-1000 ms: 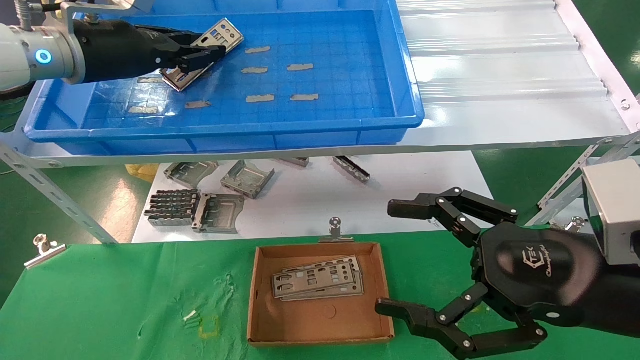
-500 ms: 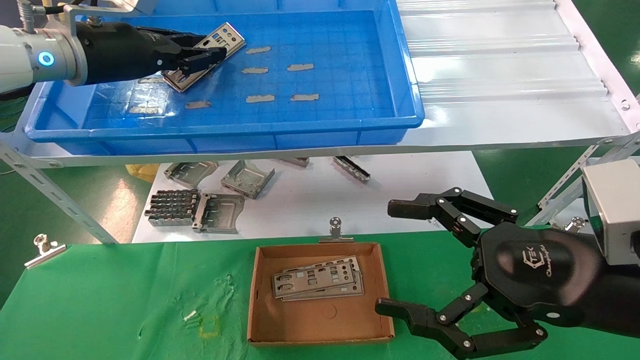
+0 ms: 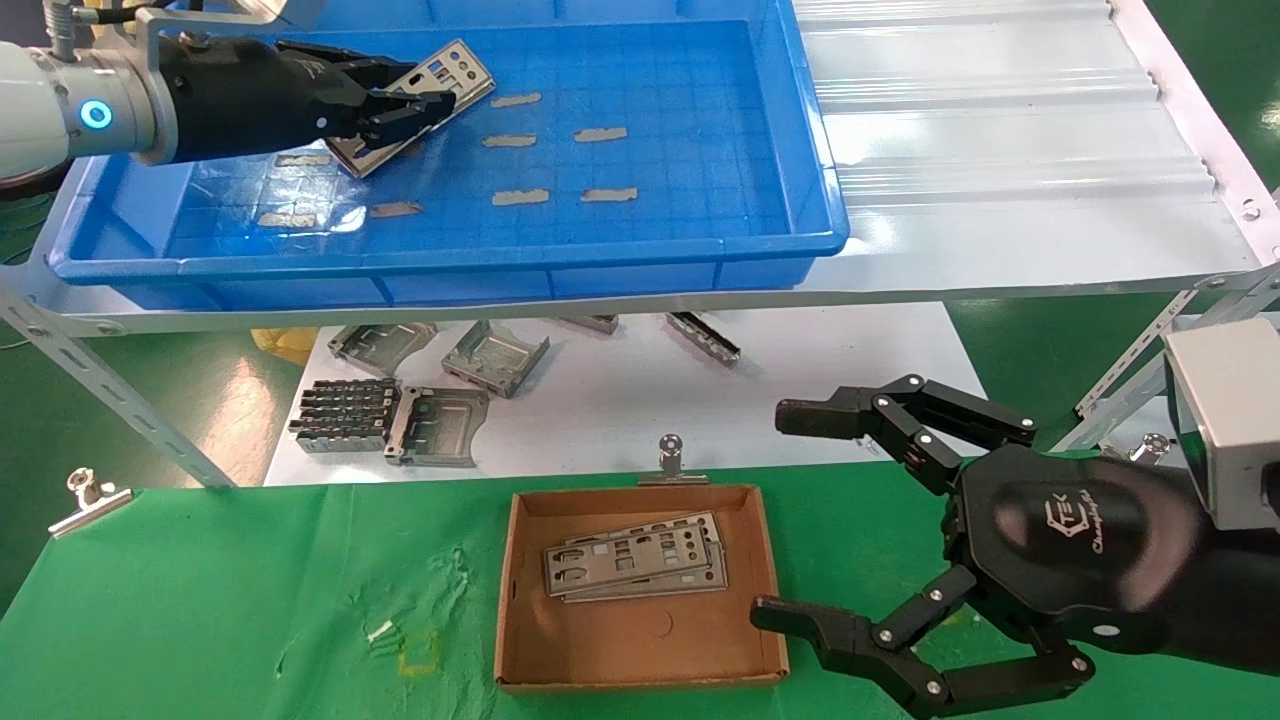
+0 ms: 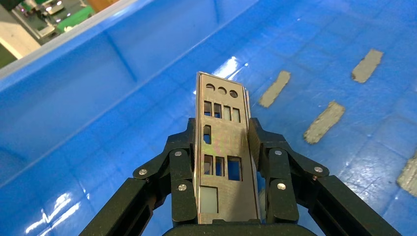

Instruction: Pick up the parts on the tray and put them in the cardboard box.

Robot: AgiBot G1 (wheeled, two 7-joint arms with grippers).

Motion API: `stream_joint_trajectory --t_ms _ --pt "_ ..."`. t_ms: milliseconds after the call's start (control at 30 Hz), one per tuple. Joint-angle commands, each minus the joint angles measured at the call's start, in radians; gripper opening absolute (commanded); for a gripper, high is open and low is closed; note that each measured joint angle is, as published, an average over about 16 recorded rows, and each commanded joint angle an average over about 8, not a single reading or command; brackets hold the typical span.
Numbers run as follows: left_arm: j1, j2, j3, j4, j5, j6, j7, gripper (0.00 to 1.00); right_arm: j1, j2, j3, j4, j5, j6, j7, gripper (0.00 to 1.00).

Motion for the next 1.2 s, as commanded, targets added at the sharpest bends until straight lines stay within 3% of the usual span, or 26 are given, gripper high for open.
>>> stream_joint_trajectory --t_ms 33,200,233,300,467,500,900,1200 --pt "0.0 -0.001 -0.002 -0.006 -0.002 0.004 0.014 0.09 0.0 0.0 0.0 0.0 0.0 0.0 0.0 1.0" --pt "0.002 -0.004 -0.008 -0.005 -0.011 0.01 0.031 0.7 0.0 0.0 0.0 0.0 0.0 0.0 0.0 1.0" --pt "0.002 -0.004 -0.009 -0.004 -0.013 0.011 0.033 0.78 0.0 0.0 0.0 0.0 0.0 0.0 0.0 1.0" --pt "0.003 -0.005 -0.011 -0.001 -0.015 0.01 0.038 0.71 0.0 0.0 0.0 0.0 0.0 0.0 0.0 1.0" --pt "0.004 -0.004 -0.016 0.006 -0.023 0.007 0.042 0.09 0.0 0.0 0.0 0.0 0.0 0.0 0.0 1.0" --pt "0.003 -0.004 -0.017 0.007 -0.024 0.006 0.042 0.0 0.0 0.0 0.0 0.0 0.0 0.0 0.0 1.0" --pt "-0.017 -0.022 -0.037 0.009 -0.053 0.068 0.032 0.0 0.0 0.0 0.0 0.0 0.0 0.0 0.0 1.0" --pt "-0.027 -0.074 -0.066 -0.003 -0.096 0.26 0.032 0.0 0.0 0.0 0.0 0.0 0.0 0.0 0.0 1.0"
